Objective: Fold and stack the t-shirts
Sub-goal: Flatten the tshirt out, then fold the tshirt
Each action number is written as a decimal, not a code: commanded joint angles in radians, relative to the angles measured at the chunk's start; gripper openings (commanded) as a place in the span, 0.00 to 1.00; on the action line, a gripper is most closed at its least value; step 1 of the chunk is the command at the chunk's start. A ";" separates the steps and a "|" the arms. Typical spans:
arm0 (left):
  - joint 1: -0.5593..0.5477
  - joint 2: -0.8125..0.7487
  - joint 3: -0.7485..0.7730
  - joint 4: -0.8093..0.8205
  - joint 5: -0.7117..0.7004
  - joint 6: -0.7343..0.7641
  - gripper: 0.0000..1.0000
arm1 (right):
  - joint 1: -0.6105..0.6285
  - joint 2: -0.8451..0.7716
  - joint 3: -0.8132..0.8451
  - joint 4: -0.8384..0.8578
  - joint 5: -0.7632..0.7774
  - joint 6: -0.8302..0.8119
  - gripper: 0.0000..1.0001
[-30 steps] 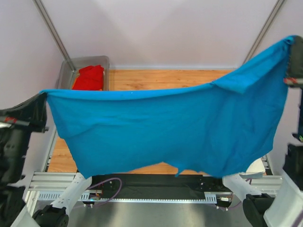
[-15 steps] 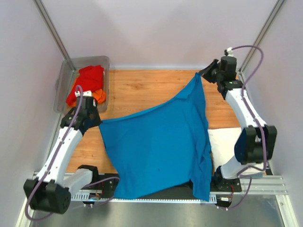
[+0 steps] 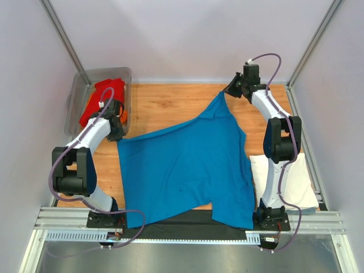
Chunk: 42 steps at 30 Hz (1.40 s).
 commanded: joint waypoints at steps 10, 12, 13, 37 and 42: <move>0.005 -0.063 -0.039 -0.081 0.034 -0.038 0.00 | -0.031 -0.284 -0.123 -0.364 0.060 -0.017 0.00; 0.005 -0.083 -0.064 -0.104 0.061 -0.092 0.00 | -0.034 -0.335 -0.159 -0.423 0.098 -0.018 0.00; 0.005 -0.108 -0.093 -0.104 0.089 -0.112 0.00 | -0.040 -0.344 -0.181 -0.450 0.112 -0.026 0.00; 0.007 -0.187 -0.160 -0.245 0.094 -0.164 0.00 | -0.080 -0.581 -0.447 -0.645 0.169 -0.127 0.00; 0.007 -0.165 -0.188 -0.245 0.095 -0.170 0.00 | -0.078 -0.602 -0.508 -0.641 0.169 -0.123 0.00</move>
